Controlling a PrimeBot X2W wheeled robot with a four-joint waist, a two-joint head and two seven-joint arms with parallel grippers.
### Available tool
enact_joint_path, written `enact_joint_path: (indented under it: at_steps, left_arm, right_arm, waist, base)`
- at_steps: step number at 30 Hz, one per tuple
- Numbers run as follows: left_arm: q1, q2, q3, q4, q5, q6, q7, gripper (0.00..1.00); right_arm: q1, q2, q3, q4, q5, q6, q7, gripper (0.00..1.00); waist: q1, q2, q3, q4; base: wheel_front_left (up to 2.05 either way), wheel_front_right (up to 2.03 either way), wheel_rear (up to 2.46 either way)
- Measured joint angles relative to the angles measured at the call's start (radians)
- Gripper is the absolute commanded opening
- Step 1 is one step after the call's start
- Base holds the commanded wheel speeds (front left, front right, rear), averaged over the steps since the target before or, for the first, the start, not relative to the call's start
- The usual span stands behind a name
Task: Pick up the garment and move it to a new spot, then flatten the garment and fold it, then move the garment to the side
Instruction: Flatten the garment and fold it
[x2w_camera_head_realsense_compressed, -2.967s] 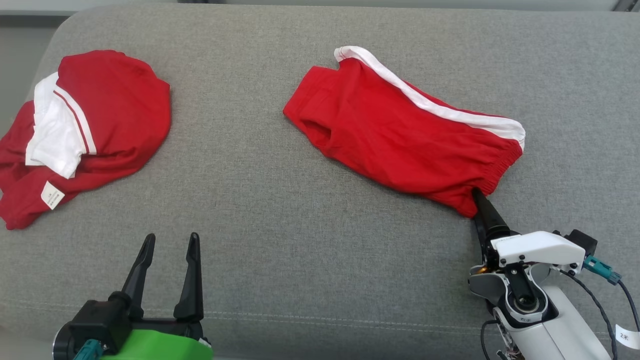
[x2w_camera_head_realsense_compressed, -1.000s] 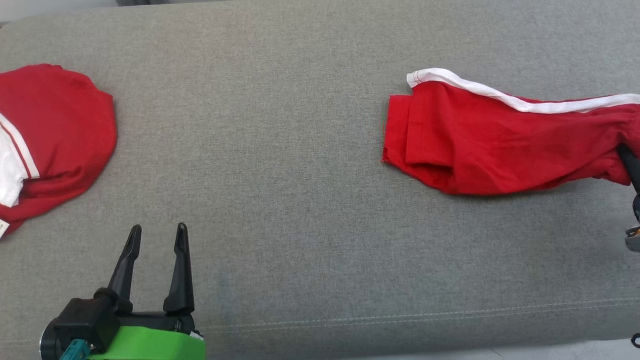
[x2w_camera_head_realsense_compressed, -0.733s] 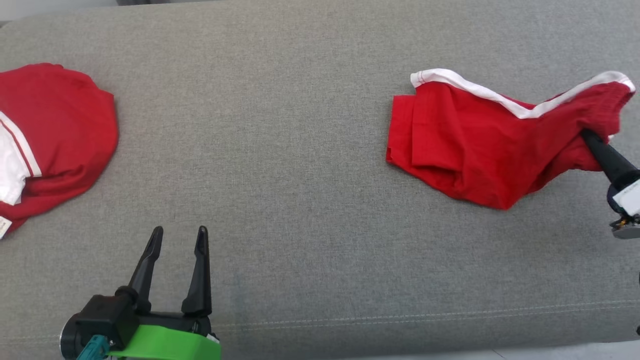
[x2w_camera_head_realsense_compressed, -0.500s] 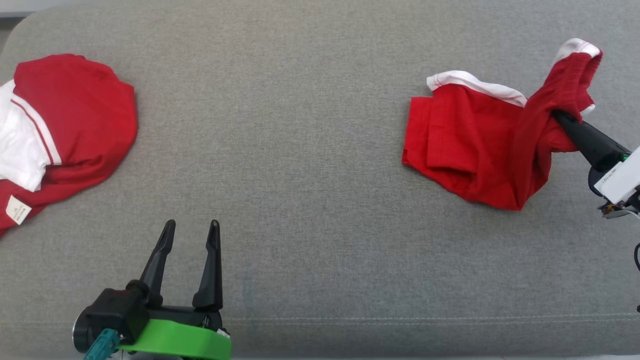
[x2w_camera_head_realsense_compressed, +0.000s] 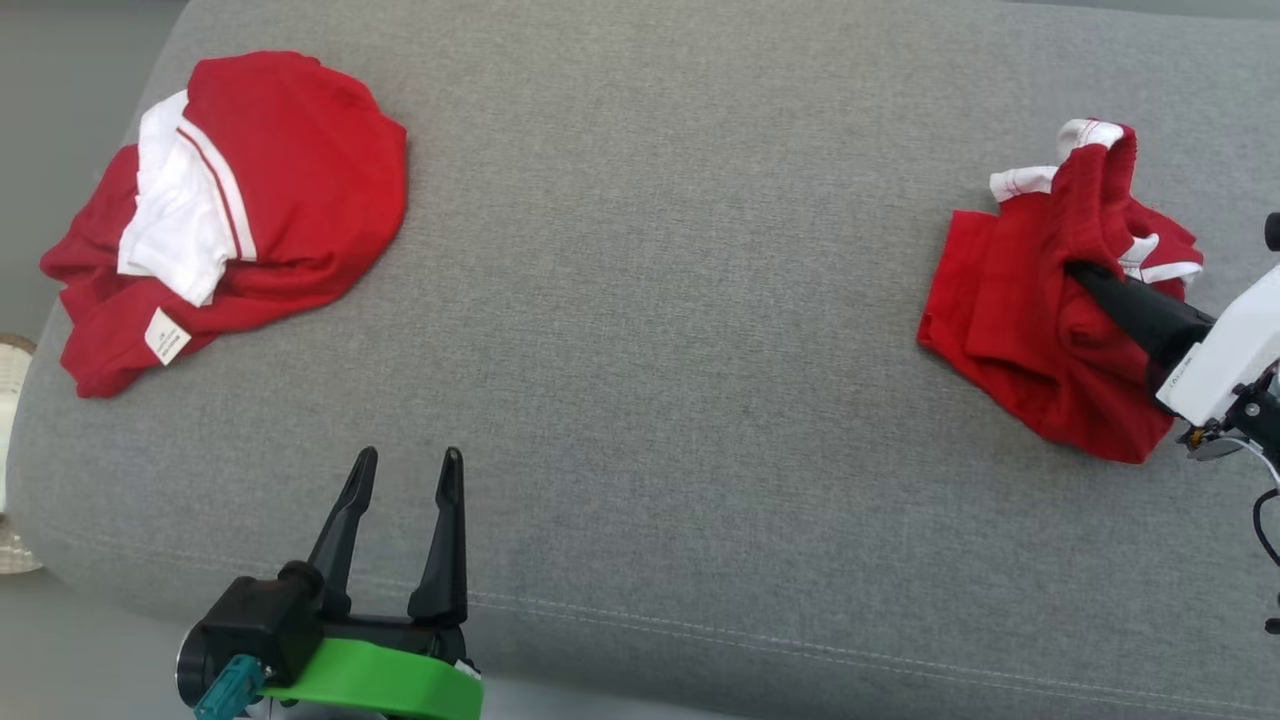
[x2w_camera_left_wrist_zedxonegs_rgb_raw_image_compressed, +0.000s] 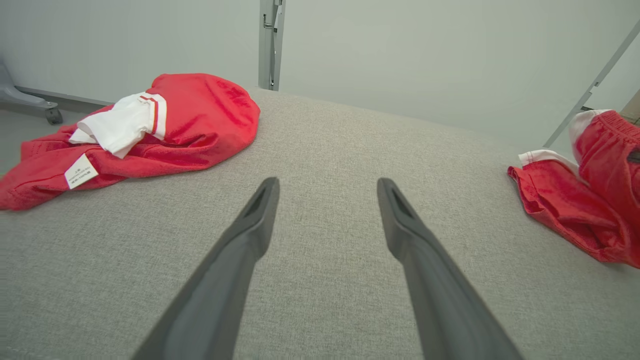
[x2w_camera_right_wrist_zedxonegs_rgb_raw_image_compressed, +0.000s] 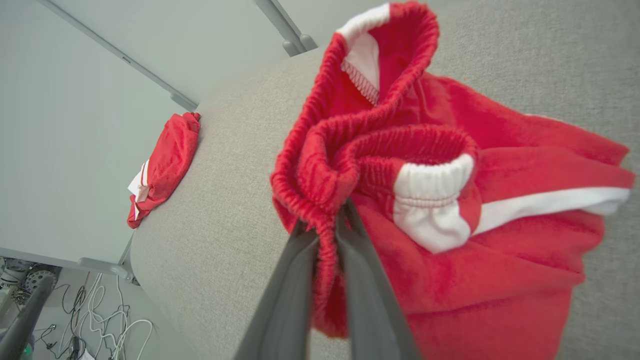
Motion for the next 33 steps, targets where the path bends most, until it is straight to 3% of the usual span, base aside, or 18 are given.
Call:
enact_joint_path:
  at_steps: [1,2,3,4,5,6,9,16,27,33]
  left_arm:
    - [0.0,-0.001,0.0,0.002,0.0,-0.001,0.0,1.0]
    - [0.0,-0.002,0.001,0.003,0.0,-0.001,-0.001,1.0]
    - [0.0,-0.002,0.002,0.003,0.0,-0.001,-0.004,1.0]
    - [0.0,-0.003,0.003,0.004,0.0,-0.001,-0.006,1.0]
    - [0.0,-0.003,0.003,0.007,0.0,-0.001,-0.009,1.0]
    - [0.0,-0.004,0.003,0.01,0.0,-0.001,-0.009,1.0]
    - [-0.001,-0.005,0.004,0.017,0.0,-0.001,-0.012,1.0]
    - [-0.002,-0.006,0.025,0.03,-0.002,-0.001,-0.022,1.0]
    - [-0.002,0.0,0.043,0.039,-0.002,-0.001,-0.025,1.0]
    - [0.001,0.015,0.059,0.036,-0.001,-0.001,-0.027,1.0]
  right_arm:
    - [-0.001,0.001,0.005,-0.001,-0.001,-0.007,0.003,0.0]
    - [-0.004,0.003,0.011,-0.001,-0.008,-0.01,0.007,0.16]
    - [-0.012,0.007,0.016,-0.002,-0.015,-0.016,0.013,0.21]
    - [-0.021,0.012,0.022,-0.004,-0.019,-0.016,0.016,0.39]
    - [-0.03,0.016,0.03,-0.004,-0.025,-0.016,0.021,0.85]
    - [-0.036,0.02,0.034,-0.004,-0.031,-0.018,0.021,1.0]
    - [-0.04,0.031,0.038,-0.004,-0.035,-0.034,0.021,1.0]
    - [-0.04,0.07,0.051,-0.004,-0.04,-0.033,0.007,1.0]
    - [-0.003,0.152,-0.039,-0.056,-0.052,-0.035,-0.208,1.0]
    - [0.091,0.197,-0.075,-0.083,-0.097,-0.07,-0.351,1.0]
  waist:
    - [0.0,0.0,0.001,0.01]
    - [0.0,0.0,0.002,0.018]
    - [0.0,0.0,0.004,0.026]
    - [0.0,0.0,0.006,0.032]
    - [0.0,0.0,0.008,0.036]
    - [0.0,0.0,0.01,0.04]
    - [0.0,0.0,0.013,0.043]
    - [0.0,0.0,-0.002,0.026]
    - [0.0,0.0,-0.046,-0.041]
    - [0.0,0.0,-0.071,-0.097]
  base:
    - [0.0,0.0,0.0]
    - [0.0,0.0,0.0]
    - [0.0,0.0,0.0]
    - [0.0,0.0,0.0]
    - [0.0,0.0,0.0]
    - [0.0,0.0,0.0]
    - [0.0,0.0,0.0]
    - [0.0,0.0,0.0]
    - [0.0,0.0,0.0]
    - [0.0,0.0,0.0]
